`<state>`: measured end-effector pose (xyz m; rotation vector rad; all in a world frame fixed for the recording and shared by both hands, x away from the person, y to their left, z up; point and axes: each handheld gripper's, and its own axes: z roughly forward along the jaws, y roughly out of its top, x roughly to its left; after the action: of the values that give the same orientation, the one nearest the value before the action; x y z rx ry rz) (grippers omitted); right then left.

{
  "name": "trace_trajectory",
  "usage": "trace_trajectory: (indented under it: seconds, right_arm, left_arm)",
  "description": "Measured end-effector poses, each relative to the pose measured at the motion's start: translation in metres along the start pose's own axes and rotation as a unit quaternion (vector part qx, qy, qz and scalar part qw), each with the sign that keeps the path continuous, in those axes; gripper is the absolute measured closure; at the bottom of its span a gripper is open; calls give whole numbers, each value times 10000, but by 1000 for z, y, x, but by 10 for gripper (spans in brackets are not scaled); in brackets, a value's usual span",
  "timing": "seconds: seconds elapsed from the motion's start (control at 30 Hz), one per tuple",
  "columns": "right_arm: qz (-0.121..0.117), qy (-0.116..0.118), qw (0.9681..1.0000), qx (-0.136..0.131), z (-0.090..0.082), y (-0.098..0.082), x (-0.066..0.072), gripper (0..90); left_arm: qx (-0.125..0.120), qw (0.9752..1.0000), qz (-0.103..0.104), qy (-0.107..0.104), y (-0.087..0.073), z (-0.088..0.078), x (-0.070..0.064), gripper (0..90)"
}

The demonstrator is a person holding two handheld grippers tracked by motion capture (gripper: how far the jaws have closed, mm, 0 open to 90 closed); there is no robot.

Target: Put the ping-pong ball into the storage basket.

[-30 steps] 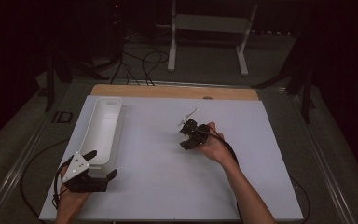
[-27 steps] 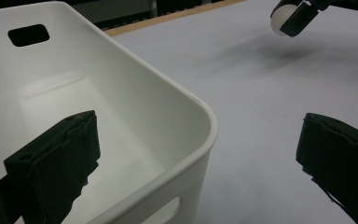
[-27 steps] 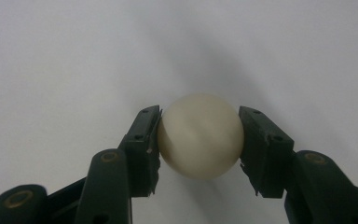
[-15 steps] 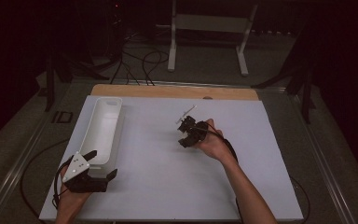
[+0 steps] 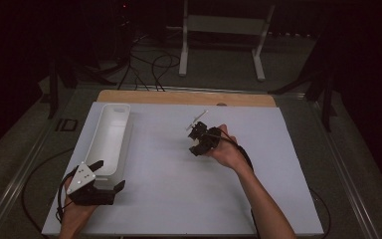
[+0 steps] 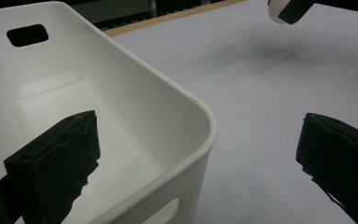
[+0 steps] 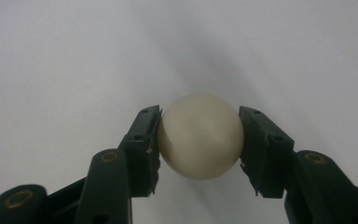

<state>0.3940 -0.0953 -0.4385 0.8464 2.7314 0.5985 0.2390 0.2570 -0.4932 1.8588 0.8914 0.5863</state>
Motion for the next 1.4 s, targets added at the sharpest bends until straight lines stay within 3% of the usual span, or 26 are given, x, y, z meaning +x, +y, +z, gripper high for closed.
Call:
trace_trajectory:
  seconds: [1.4]
  right_arm:
    - [-245,24,9997,-87,-18,25,9,502]
  left_arm:
    - [-5,10000,-30,-8,0,0,0,1]
